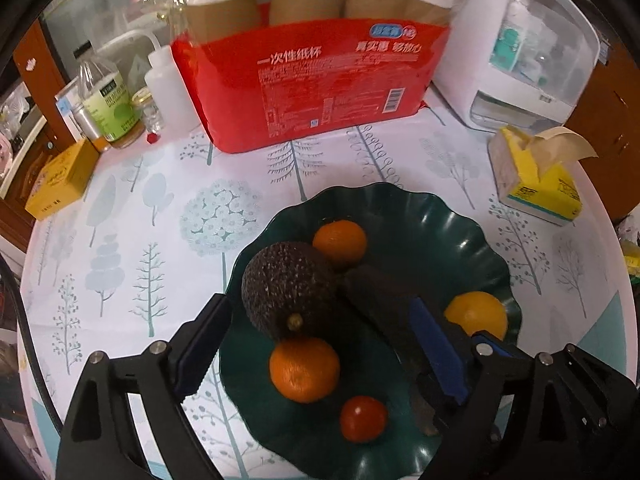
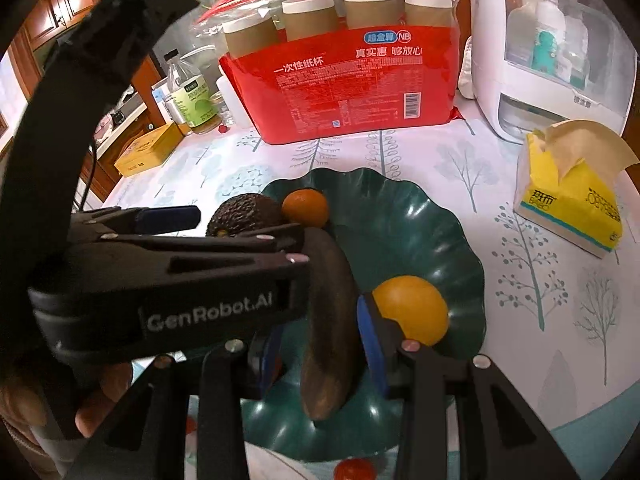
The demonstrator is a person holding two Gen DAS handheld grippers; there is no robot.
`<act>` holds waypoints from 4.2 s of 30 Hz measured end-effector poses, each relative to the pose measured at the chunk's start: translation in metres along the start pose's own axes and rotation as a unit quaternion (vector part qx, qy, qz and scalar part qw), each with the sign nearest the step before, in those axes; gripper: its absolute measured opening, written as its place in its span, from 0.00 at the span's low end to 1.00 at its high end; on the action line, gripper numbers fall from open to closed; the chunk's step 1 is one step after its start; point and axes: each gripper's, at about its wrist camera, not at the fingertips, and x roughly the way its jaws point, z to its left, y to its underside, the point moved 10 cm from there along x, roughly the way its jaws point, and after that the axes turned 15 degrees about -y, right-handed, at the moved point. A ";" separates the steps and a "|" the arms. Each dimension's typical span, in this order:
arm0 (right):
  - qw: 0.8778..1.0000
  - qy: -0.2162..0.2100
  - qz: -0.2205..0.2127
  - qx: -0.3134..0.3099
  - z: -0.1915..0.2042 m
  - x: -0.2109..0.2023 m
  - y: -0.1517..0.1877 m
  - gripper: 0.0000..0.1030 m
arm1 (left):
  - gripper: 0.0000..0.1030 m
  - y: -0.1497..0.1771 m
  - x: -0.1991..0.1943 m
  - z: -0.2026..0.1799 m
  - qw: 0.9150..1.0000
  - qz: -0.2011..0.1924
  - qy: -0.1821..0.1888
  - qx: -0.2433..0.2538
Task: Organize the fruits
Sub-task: 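Carry avocado and banana onto the green plate and open both tools, then move both tools back toward the white plate of small fruits, then grasp the red lychee with the left tool while the right tool grasps a red fruit, then carry both fruits onto the green plate and open both tools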
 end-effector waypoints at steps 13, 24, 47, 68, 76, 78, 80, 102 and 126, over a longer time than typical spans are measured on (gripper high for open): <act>1.000 0.003 -0.011 0.004 0.012 -0.048 0.013 0.37 | 0.98 0.016 -0.076 0.030 0.999 -0.033 -0.022 -0.026; 0.999 -0.008 -0.043 -0.007 0.043 -0.129 0.021 0.37 | 0.98 0.062 -0.173 0.071 0.995 -0.065 -0.024 -0.075; 0.999 -0.008 -0.024 -0.028 0.058 -0.164 0.101 0.42 | 0.99 0.218 -0.169 0.101 0.988 -0.021 -0.047 -0.142; 0.998 -0.001 0.051 0.035 0.003 -0.052 0.151 0.42 | 0.61 0.258 -0.038 0.071 0.984 0.058 -0.023 -0.167; 0.999 0.007 0.044 0.011 0.006 -0.041 0.147 0.31 | 0.26 0.257 -0.034 0.076 0.985 0.053 -0.025 -0.163; 0.999 0.006 0.040 0.011 0.006 -0.040 0.146 0.30 | 0.26 0.257 -0.034 0.076 0.985 0.051 -0.025 -0.165; 0.999 0.006 0.037 0.011 0.005 -0.040 0.145 0.30 | 0.26 0.257 -0.034 0.075 0.985 0.048 -0.028 -0.164; 0.998 -0.041 0.057 -0.006 0.039 -0.073 0.151 0.29 | 0.25 0.229 -0.114 0.036 0.992 0.014 0.018 -0.125; 0.997 -0.027 -0.063 -0.035 0.062 -0.199 -0.094 0.29 | 0.26 0.007 -0.223 0.035 0.995 -0.079 0.039 -0.056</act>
